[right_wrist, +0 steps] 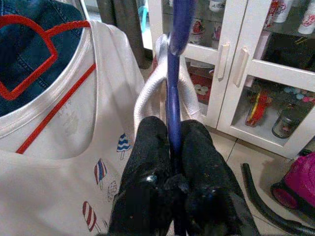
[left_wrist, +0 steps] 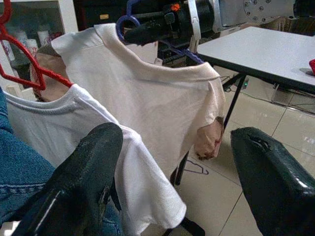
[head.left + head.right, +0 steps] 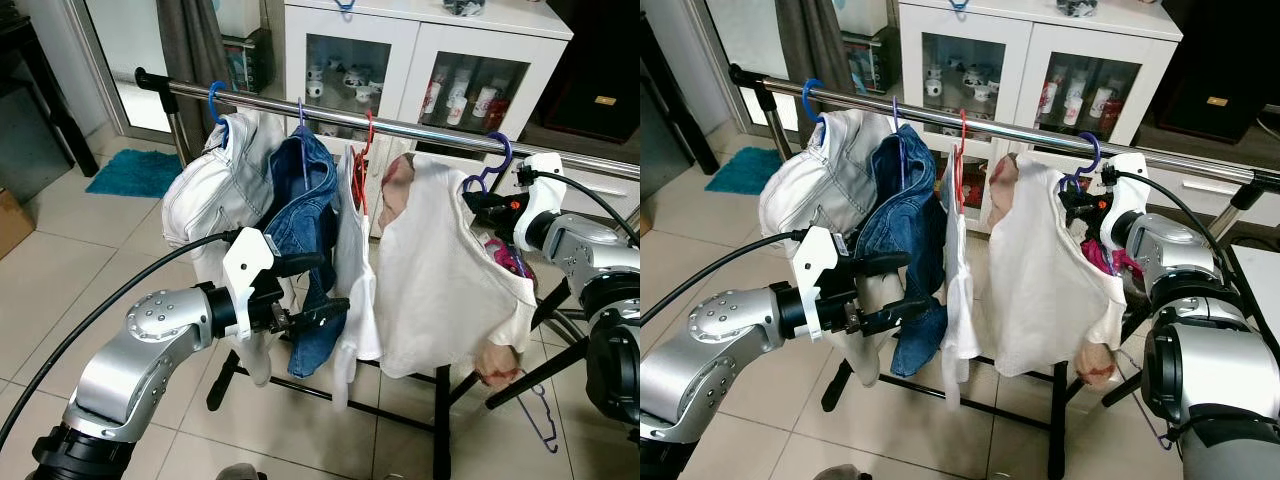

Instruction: Hang hanger

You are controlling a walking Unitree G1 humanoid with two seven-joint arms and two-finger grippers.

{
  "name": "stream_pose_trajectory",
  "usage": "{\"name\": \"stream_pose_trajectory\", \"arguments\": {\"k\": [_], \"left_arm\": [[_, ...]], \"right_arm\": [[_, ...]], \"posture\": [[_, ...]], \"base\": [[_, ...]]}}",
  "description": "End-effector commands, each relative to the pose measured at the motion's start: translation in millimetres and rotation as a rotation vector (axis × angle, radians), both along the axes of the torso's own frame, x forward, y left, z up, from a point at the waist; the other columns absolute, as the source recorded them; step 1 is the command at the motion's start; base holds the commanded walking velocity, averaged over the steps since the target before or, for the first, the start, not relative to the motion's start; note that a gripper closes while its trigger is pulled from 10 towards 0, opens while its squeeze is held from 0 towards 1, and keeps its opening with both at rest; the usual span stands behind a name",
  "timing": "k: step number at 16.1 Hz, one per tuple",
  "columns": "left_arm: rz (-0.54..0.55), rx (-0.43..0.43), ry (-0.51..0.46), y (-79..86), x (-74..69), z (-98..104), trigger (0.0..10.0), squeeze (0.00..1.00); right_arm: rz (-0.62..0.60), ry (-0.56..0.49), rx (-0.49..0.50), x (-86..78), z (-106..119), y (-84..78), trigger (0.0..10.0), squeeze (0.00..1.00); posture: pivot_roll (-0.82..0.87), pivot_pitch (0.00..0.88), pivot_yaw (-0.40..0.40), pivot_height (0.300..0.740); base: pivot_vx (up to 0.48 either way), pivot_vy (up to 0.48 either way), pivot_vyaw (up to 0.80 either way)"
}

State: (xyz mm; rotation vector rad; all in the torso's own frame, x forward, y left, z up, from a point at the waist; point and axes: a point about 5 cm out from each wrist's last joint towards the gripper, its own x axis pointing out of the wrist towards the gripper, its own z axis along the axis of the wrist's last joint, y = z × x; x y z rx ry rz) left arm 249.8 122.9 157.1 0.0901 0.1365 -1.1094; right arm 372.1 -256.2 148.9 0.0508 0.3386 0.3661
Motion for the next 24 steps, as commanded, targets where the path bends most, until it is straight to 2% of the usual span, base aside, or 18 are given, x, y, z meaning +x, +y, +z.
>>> {"name": "stream_pose_trajectory", "arguments": {"k": [1, 6, 10, 13, 15, 19, 21, 23, 24], "left_arm": [[-0.013, 0.009, -0.015, -2.5, 1.9, 2.1, 10.0, 0.00], [-0.010, 0.010, -0.016, -2.3, 2.8, 2.2, 10.0, 0.00], [0.172, 0.077, -0.044, 7.0, 12.8, -5.3, 10.0, 0.00], [0.252, 0.049, -0.073, 10.5, 16.1, -3.7, 10.0, 0.00], [0.293, 0.043, -0.080, 11.8, 18.9, -6.4, 10.0, 0.00], [0.296, 0.048, -0.068, 8.0, 17.1, -12.1, 10.0, 0.00], [0.297, 0.047, -0.063, 7.1, 15.4, -13.9, 10.0, 0.00], [0.297, 0.049, -0.063, 7.2, 15.1, -14.4, 10.0, 0.00], [0.298, 0.049, -0.062, 7.5, 14.3, -14.9, 10.0, 0.00]], "right_arm": [[-0.005, -0.019, 0.018, 3.5, 7.1, 1.3, 0.0, 0.00], [-0.018, -0.030, 0.026, 4.5, 7.8, 2.2, 0.0, 0.00], [-0.063, -0.132, 0.067, 6.3, 19.5, -2.5, 0.0, 0.00], [-0.042, -0.177, 0.075, 1.3, 22.9, -6.1, 0.0, 0.00], [-0.016, -0.186, 0.053, -6.9, 21.4, -7.1, 0.0, 0.00], [0.002, -0.209, 0.003, -26.5, 17.4, -1.9, 0.0, 0.00], [0.000, -0.227, 0.005, -45.5, 18.1, 7.7, 0.0, 0.00], [-0.004, -0.218, 0.008, -55.2, 16.2, 12.6, 0.0, 0.00], [-0.021, -0.204, 0.002, -65.2, 11.9, 17.0, 0.0, 0.00]], "posture": [[0.06, 0.000, -0.029, 0.740], [0.06, 0.000, -0.028, 0.740], [0.07, 0.000, -0.042, 0.740], [0.06, 0.000, -0.030, 0.740], [0.05, 0.000, -0.024, 0.740], [0.04, 0.000, -0.022, 0.740], [0.04, 0.000, -0.023, 0.740], [0.04, 0.000, -0.026, 0.740], [0.04, 0.000, -0.030, 0.740]], "base": [[0.000, 0.000, 0.00], [0.000, 0.000, 0.00], [0.000, 0.000, 0.00], [0.000, 0.000, 0.00], [0.000, 0.000, 0.00], [0.000, 0.000, 0.00], [-0.298, 0.000, 0.00], [-0.302, 0.000, 0.00], [-0.304, 0.000, 0.00]]}}
